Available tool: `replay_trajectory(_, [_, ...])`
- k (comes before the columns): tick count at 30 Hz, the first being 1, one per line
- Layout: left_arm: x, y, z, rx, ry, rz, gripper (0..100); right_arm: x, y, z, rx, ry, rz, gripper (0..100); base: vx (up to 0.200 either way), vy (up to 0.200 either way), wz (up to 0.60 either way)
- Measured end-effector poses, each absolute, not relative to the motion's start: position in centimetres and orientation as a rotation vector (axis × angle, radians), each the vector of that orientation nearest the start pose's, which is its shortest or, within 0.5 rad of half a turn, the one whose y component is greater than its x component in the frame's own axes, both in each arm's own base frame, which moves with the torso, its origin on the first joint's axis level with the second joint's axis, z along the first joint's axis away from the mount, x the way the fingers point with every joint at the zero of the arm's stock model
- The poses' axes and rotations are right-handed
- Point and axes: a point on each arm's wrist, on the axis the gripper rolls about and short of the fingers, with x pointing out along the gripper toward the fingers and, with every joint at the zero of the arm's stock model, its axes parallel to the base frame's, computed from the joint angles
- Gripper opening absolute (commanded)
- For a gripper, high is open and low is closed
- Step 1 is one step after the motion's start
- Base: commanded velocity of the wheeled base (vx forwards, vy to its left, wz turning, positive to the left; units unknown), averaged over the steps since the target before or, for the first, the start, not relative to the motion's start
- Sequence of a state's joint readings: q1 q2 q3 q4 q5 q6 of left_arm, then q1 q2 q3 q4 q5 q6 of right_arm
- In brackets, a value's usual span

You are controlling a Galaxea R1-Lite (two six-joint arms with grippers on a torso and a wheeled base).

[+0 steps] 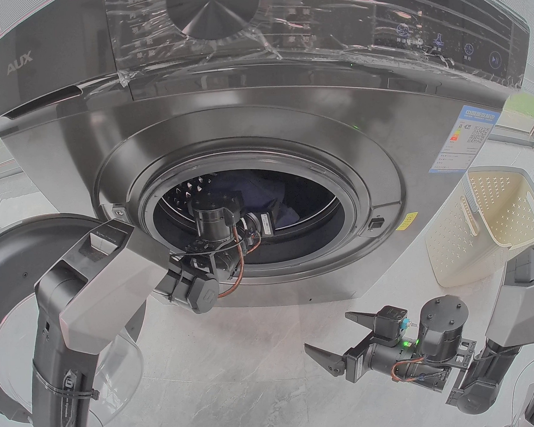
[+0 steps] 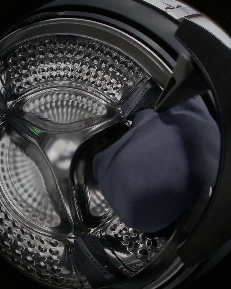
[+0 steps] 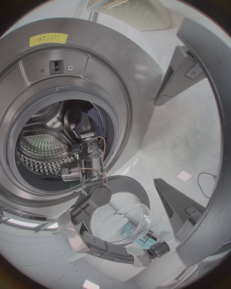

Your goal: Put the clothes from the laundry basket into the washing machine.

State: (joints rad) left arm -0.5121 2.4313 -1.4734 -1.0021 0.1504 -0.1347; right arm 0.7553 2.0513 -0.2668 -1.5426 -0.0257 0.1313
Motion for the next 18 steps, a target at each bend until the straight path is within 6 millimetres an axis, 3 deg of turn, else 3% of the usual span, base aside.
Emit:
replay_trajectory(9, [45.2,-25.1,10.6,-0.187,-0.06,-0.363,0,20.2,18.8,5.4,0.03,0.276,0.705,100,0.0,0.0,0.0])
replay_trajectory(18, [47.0,-25.3,12.5,-0.283,-0.177,-0.318,0,20.3,18.8,5.5,0.032,0.272,0.703,100,0.0,0.0,0.0])
